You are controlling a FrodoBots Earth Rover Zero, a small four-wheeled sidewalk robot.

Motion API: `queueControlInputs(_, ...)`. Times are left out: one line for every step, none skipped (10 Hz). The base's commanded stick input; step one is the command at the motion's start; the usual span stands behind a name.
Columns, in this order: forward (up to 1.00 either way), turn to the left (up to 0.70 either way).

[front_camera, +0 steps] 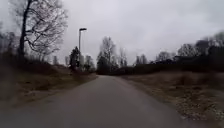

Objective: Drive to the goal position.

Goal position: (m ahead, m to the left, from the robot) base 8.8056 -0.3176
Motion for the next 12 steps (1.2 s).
queueControlInputs(1.0, 0.0)
queueControlInputs(1.0, 0.0)
queueControlInputs(1.0, 0.0)
queueControlInputs(1.0, 0.0)
queueControlInputs(1.0, 0.03)
queueControlInputs(1.0, 0.09)
queueControlInputs(1.0, 0.4)
queueControlInputs(1.0, 0.4)
queueControlInputs(1.0, 0.4)
queueControlInputs(1.0, 0.27)
queueControlInputs(1.0, 0.09)
queueControlInputs(1.0, 0.04)
